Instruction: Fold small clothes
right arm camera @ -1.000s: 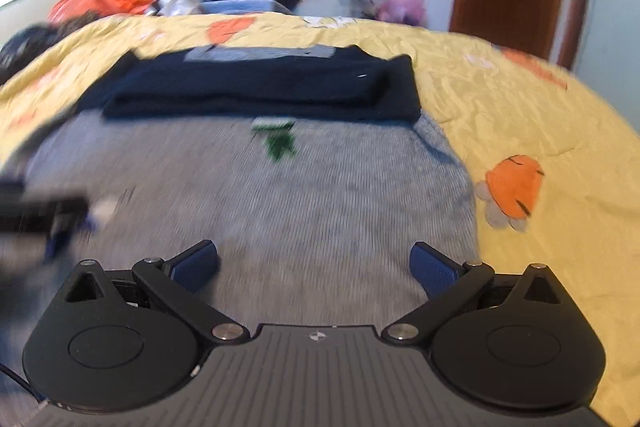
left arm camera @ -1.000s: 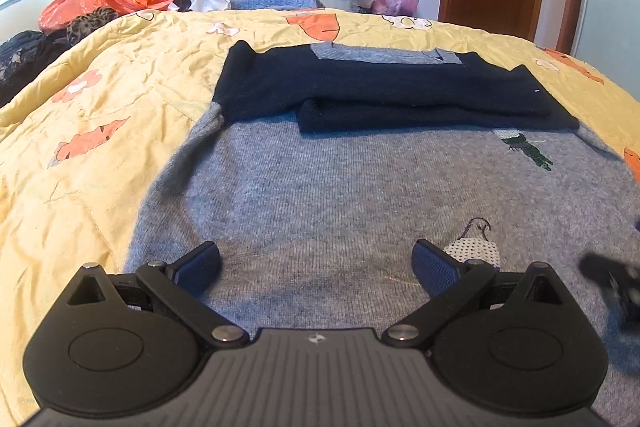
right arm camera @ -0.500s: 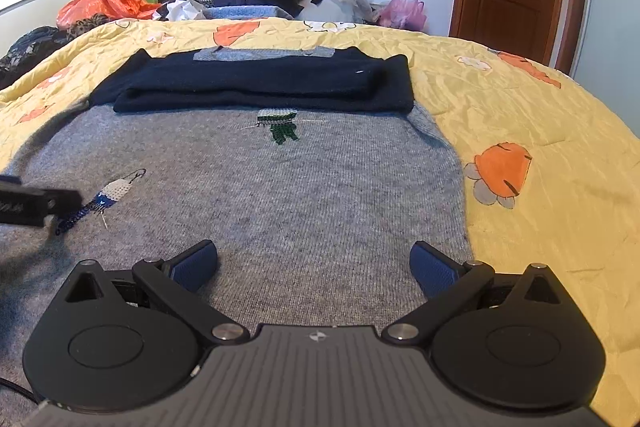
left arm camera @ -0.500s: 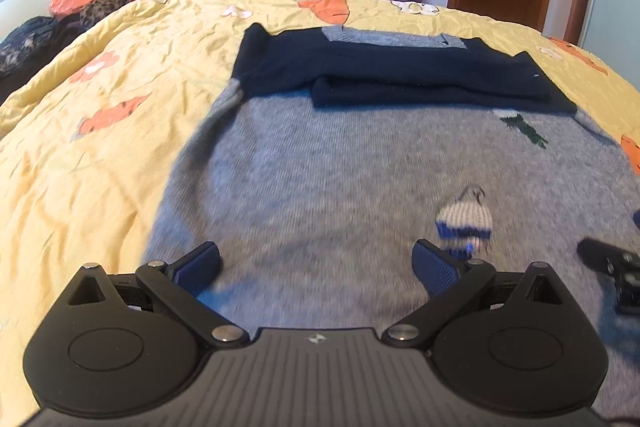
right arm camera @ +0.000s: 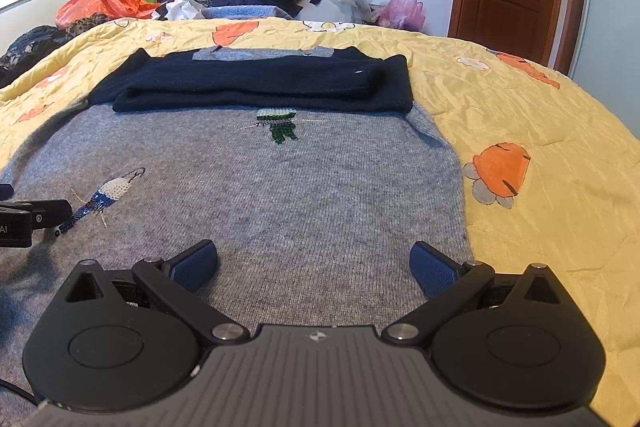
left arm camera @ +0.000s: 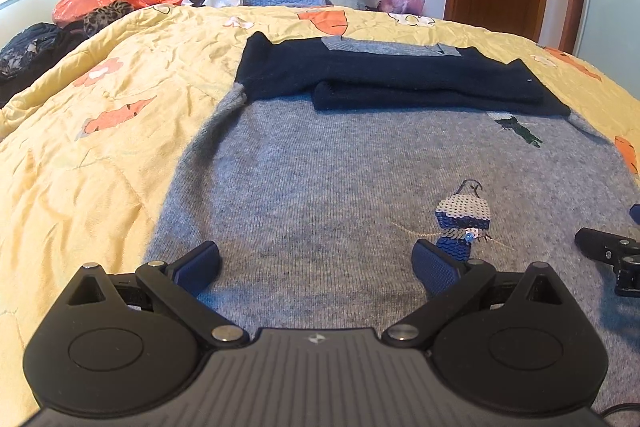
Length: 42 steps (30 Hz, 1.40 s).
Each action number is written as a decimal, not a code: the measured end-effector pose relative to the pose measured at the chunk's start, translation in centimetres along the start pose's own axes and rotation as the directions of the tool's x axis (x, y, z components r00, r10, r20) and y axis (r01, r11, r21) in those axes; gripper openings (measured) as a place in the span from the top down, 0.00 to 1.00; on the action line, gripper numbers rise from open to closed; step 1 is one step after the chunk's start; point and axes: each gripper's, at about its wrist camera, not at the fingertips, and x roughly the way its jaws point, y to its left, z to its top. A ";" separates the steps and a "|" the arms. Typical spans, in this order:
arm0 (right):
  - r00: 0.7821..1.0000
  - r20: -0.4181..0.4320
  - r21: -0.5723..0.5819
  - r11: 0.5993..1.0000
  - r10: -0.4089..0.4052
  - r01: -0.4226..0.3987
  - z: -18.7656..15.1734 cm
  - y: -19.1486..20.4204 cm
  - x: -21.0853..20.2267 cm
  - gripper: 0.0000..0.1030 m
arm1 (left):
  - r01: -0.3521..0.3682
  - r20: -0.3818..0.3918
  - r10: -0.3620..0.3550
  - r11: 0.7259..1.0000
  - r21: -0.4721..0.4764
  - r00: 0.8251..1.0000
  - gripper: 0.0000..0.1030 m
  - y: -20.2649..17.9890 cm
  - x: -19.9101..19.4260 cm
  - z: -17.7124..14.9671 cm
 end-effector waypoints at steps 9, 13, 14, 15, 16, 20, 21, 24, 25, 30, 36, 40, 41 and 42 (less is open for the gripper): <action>1.000 0.000 0.000 1.000 -0.002 0.002 0.0 0.0 0.0 0.00 | -0.001 -0.001 0.001 1.000 -0.001 1.000 0.00 0.0 0.0 0.0; 1.000 0.001 0.004 1.000 -0.005 0.005 -0.1 -0.2 -0.1 0.00 | -0.001 -0.001 0.001 1.000 -0.001 1.000 0.00 0.0 0.0 0.0; 1.000 0.000 0.004 1.000 -0.006 0.006 -0.1 -0.1 -0.1 0.00 | -0.001 -0.001 0.001 1.000 -0.001 1.000 0.00 -0.1 0.0 0.0; 1.000 0.000 0.004 1.000 -0.006 0.006 -0.1 -0.2 -0.1 0.00 | -0.002 -0.001 0.002 1.000 -0.001 1.000 0.00 -0.1 0.0 0.0; 1.000 0.000 0.004 1.000 -0.006 0.006 -0.1 -0.1 -0.1 0.00 | -0.002 -0.001 0.002 1.000 -0.001 1.000 0.00 0.0 0.0 0.0; 1.000 -0.004 0.010 1.000 -0.020 0.020 -0.3 -0.1 -0.6 0.00 | 0.000 -0.001 0.000 1.000 0.001 1.000 0.00 -0.1 0.0 0.0; 1.000 -0.007 0.012 1.000 -0.026 0.026 -0.5 0.0 -0.8 0.00 | 0.001 -0.001 -0.001 1.000 0.001 1.000 0.00 -0.2 0.1 0.0; 1.000 -0.013 0.008 1.000 -0.028 0.028 -1.2 0.4 -1.9 0.00 | 0.000 -0.001 0.000 1.000 0.002 1.000 0.00 -0.2 0.1 0.0; 1.000 -0.012 0.004 1.000 -0.027 0.027 -1.4 0.5 -2.2 0.00 | 0.000 -0.001 0.000 1.000 0.002 1.000 0.00 -0.2 0.1 0.0; 1.000 -0.002 0.015 1.000 -0.011 0.011 -2.1 0.2 -2.9 0.00 | 0.001 -0.005 -0.001 1.000 0.011 1.000 0.00 -0.1 -0.1 -0.1; 1.000 -0.002 0.011 1.000 -0.012 0.012 -2.1 0.4 -2.8 0.00 | -0.043 -0.001 0.043 0.996 0.081 0.999 0.00 0.3 -2.6 -1.7; 1.000 -0.002 0.010 1.000 -0.013 0.013 -2.1 0.4 -2.8 0.00 | -0.011 0.023 0.009 0.995 0.101 1.000 0.00 1.1 -4.0 -3.4; 1.000 -0.002 0.009 1.000 -0.013 0.013 -2.2 0.4 -2.8 0.00 | -0.001 0.023 -0.002 0.996 0.094 1.000 0.00 1.4 -4.1 -3.6; 1.000 -0.002 0.009 1.000 -0.013 0.013 -2.1 0.4 -2.8 0.00 | 0.012 0.018 -0.014 0.997 0.081 1.000 0.00 1.7 -4.1 -3.6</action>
